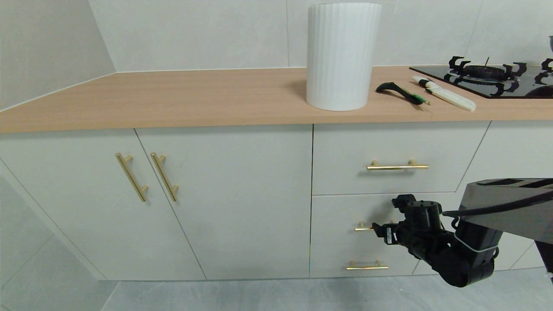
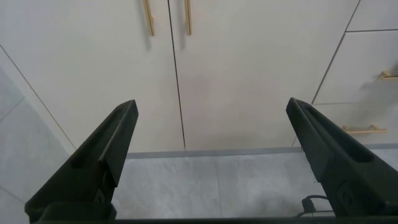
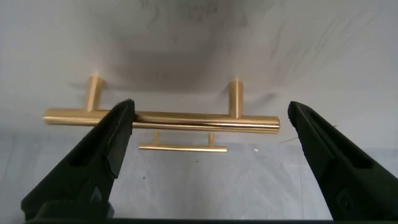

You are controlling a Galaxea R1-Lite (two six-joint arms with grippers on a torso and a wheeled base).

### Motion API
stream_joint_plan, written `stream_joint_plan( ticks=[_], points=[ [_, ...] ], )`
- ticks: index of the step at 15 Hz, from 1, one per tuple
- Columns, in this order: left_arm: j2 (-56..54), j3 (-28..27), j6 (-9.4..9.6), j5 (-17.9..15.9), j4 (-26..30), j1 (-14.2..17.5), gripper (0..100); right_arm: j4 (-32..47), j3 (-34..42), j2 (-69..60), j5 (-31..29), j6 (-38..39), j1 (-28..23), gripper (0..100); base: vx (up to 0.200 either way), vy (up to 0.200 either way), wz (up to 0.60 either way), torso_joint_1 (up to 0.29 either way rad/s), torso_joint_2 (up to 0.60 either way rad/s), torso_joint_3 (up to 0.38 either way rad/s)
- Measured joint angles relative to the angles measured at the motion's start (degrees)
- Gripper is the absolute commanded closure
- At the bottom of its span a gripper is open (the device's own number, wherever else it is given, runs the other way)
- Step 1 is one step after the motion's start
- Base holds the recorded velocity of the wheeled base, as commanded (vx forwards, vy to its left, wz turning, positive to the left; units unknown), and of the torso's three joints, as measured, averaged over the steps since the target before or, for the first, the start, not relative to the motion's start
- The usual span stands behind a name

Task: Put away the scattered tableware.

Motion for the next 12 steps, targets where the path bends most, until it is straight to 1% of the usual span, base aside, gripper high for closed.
stream_joint_plan(
  ticks=[5, 12],
  points=[
    [0.0, 0.0, 0.0, 0.0, -0.02, 0.0, 0, -0.11, -0.34, 1.24, -0.15, 0.02, -0.02, 0, 0.0, 0.0, 0.0, 0.0, 0.0, 0.0],
    [0.0, 0.0, 0.0, 0.0, 0.0, 0.0, 0, 0.99, 1.23, 0.2, -0.09, -0.2, 0.0, 0, 0.0, 0.0, 0.0, 0.0, 0.0, 0.0]
  ],
)
